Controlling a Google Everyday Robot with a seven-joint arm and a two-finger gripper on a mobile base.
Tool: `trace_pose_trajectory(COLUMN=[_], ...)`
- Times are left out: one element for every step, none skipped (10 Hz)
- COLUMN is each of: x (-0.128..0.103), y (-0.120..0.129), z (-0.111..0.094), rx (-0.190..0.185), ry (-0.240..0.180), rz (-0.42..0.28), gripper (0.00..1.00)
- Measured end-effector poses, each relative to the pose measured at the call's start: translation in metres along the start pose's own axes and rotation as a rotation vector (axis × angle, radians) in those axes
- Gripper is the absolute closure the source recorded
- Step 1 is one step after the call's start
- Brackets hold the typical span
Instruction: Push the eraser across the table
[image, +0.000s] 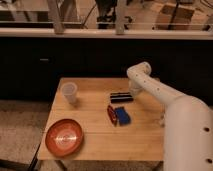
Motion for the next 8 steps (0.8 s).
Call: trace_pose_trajectory(x=[-0.0001, -0.0001, -0.0001, -0.0003, -0.0003, -0.0002, -0.0002, -0.0002], y=[-0.0001, -0.0001, -0.0001, -0.0001, -0.0001, -0.0002, -0.0002, -0.0002], z=[0.0001, 0.0001, 0.0001, 0.0001, 0.0, -0.0001, -0.0003, -0.0003], rx=[0.0, 0.001, 0.001, 0.001, 0.001, 0.001, 0.001, 0.001], ry=[0.0, 0.0, 0.0, 0.0, 0.0, 0.0, 0.0, 0.0], rz=[0.0, 0.0, 0.0, -0.001, -0.001, -0.001, -0.001, -0.001], gripper=[0.66, 0.63, 0.65, 0.73, 0.85, 0.92, 0.99, 1.0])
